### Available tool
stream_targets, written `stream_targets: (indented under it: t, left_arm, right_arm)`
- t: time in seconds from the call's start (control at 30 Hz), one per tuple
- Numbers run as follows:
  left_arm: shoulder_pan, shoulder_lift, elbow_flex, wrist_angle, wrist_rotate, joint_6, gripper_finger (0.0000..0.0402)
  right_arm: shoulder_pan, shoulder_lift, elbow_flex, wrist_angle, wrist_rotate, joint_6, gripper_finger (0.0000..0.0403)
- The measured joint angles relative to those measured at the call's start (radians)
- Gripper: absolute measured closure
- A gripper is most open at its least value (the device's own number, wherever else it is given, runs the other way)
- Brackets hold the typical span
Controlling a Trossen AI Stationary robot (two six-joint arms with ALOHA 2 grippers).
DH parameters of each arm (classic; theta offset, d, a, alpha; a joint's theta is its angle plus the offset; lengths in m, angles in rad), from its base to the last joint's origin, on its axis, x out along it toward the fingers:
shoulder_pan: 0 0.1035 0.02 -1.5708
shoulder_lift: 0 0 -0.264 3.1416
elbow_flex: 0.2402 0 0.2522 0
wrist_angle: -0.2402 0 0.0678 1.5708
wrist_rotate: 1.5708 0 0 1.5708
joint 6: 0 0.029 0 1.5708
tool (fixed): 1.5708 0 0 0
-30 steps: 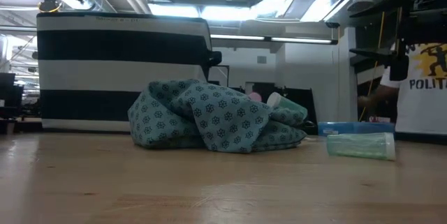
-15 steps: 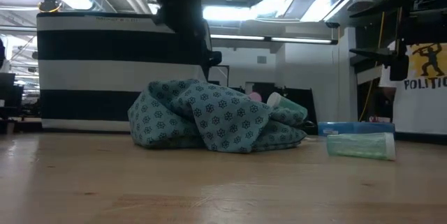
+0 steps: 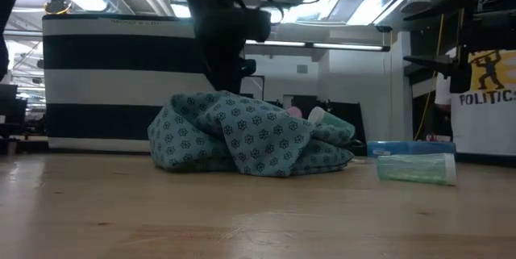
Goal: Pick & Place Medicine items
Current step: Put the bottom white rolled gauze into the orange bin
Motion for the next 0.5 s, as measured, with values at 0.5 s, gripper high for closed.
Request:
stream_targets:
  t: [0.5]
  left_arm:
    - [0.002,0.114,0.0,-0.008,-0.078,0.041,0.0166]
  right_arm:
    - [0.0,0.0,0.0,-0.002,0.0,-0.022,0.0069]
